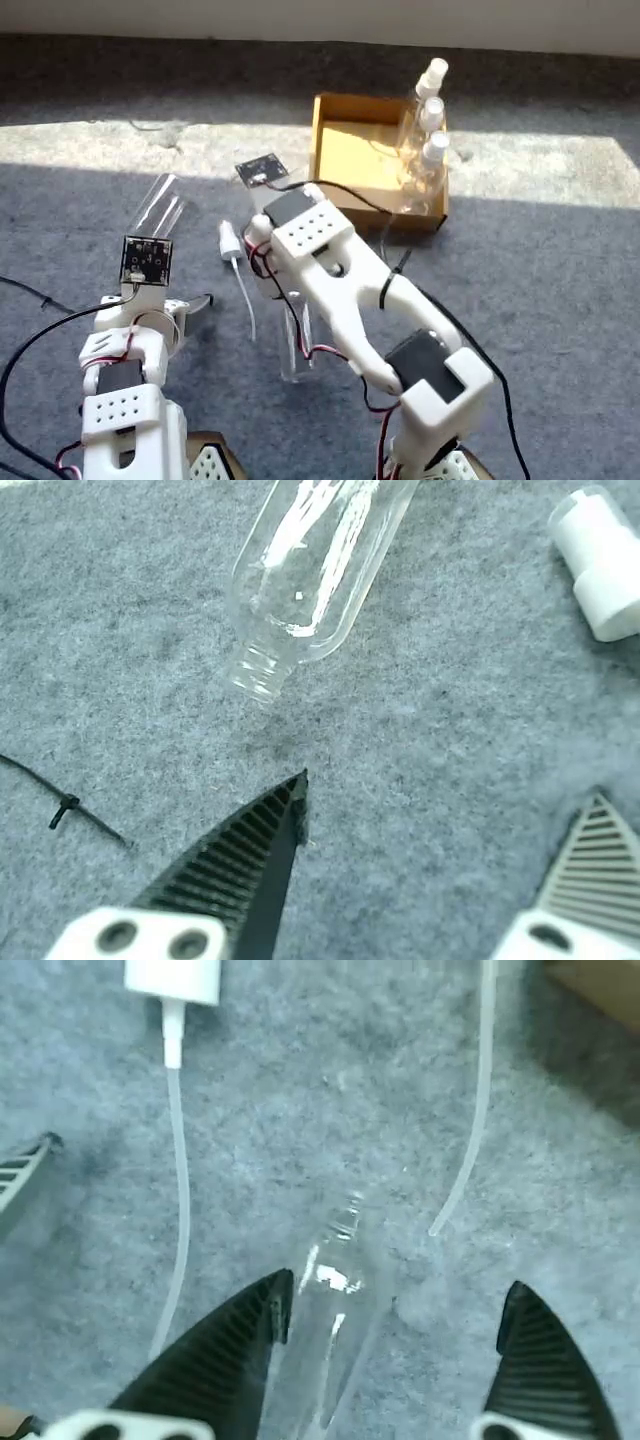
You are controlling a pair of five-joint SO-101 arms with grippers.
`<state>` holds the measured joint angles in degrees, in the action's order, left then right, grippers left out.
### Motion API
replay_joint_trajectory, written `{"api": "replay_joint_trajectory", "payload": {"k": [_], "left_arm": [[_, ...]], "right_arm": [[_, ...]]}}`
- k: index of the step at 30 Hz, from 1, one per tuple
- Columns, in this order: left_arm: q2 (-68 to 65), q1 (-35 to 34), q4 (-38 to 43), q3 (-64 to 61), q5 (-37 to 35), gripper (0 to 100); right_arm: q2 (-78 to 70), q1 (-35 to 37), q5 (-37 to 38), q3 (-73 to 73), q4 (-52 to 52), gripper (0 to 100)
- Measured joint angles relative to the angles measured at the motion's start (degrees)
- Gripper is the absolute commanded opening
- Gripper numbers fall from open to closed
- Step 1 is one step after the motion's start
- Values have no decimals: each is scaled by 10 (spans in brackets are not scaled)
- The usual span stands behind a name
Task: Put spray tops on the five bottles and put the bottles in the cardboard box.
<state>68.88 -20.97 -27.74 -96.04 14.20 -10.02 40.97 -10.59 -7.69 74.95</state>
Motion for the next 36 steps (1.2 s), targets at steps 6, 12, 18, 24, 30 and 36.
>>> {"api": "replay_joint_trajectory", "payload": {"k": [6, 12, 18, 24, 30, 36], "left_arm": [[0, 0, 0, 0, 0, 367], [0, 0, 0, 0, 0, 366], [0, 0, 0, 0, 0, 366], [0, 0, 0, 0, 0, 366], [0, 0, 0, 0, 0, 366], [0, 0, 0, 0, 0, 366]], "right_arm": [[11, 0, -25, -63, -73, 291], [4, 0, -34, -64, -72, 291], [4, -3, -104, -11, -17, 291], [4, -3, -170, -10, -15, 289], [4, -3, -188, -78, -64, 289], [4, -3, -191, -96, -74, 243]]}}
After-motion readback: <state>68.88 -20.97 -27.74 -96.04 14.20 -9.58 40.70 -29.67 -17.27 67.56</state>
